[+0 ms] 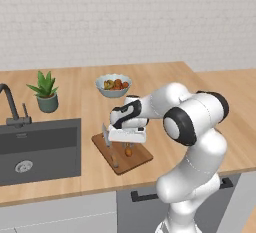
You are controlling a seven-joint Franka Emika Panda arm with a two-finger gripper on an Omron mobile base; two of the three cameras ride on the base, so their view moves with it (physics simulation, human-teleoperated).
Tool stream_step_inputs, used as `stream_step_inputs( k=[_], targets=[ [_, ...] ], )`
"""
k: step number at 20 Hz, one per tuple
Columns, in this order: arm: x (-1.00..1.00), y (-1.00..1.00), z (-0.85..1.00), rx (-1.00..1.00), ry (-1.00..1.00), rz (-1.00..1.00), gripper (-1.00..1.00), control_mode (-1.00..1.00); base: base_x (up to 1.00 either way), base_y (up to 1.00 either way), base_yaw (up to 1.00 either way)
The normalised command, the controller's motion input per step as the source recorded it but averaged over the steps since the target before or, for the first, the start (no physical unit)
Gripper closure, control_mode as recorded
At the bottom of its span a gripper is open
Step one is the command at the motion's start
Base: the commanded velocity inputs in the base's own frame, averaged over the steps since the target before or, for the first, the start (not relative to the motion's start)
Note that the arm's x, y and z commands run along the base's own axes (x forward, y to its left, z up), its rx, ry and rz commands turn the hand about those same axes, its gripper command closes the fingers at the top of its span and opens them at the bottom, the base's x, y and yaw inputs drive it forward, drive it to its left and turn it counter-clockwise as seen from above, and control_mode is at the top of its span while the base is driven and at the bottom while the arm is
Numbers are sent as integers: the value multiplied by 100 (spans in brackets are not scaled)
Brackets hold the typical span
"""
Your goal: Pick up the knife from the drawer and place it on the cutting board. Then place the meat from the plate to the cutting board.
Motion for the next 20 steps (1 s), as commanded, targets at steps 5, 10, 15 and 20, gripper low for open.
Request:
stream_step_inputs(
  k=[5, 10, 15, 20],
  targets=[
    [-7, 6, 1, 0, -3, 0, -100, -100, 0, 0, 0],
    [-34, 0, 26, 0, 0, -3, -100, -100, 0, 0, 0],
    [-43, 0, 68, 0, 2, -2, -100, -100, 0, 0, 0],
    [-60, -24, 69, 4, 0, 0, -100, -100, 0, 0, 0]
  ],
)
